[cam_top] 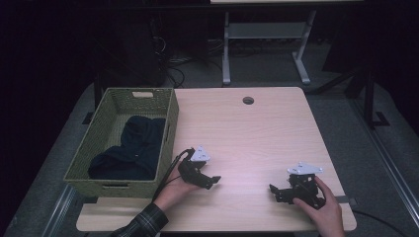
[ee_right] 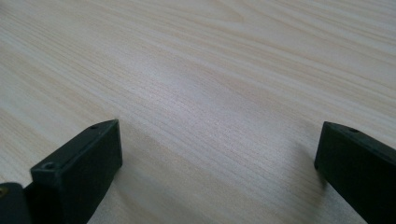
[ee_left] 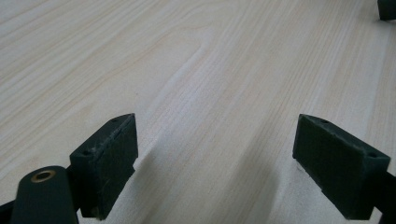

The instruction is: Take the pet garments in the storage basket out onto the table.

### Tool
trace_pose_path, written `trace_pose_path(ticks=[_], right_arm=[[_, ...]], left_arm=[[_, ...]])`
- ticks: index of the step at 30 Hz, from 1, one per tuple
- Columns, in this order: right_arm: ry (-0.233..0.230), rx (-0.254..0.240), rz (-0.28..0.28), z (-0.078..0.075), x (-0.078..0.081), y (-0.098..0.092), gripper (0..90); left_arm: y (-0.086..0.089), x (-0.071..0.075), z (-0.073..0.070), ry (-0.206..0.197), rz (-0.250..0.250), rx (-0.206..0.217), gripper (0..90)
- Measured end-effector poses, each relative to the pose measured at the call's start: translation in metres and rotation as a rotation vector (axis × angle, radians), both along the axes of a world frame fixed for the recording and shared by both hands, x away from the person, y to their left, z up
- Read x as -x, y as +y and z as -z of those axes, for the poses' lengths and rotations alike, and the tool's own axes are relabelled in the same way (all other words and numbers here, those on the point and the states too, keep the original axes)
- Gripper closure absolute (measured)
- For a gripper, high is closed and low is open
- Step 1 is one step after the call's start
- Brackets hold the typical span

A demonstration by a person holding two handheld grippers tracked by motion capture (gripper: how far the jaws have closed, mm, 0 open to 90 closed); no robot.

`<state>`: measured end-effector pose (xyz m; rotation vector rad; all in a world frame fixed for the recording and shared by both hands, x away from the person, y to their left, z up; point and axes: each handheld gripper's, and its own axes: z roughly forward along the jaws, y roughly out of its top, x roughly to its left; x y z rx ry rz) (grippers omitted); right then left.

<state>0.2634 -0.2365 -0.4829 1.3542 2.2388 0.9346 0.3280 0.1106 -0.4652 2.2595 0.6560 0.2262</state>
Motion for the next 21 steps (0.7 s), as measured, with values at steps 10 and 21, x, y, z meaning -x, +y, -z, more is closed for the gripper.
trace_pose_path(ticks=[10,21], right_arm=[[0.0,0.0,-0.003,0.0,0.0,0.0,0.5],[-0.001,0.001,-0.004,0.0,0.0,0.0,0.5]], left_arm=[[0.001,0.001,-0.007,-0.011,0.0,0.006,13.6],[0.002,0.002,-0.015,-0.008,-0.011,-0.001,13.7]])
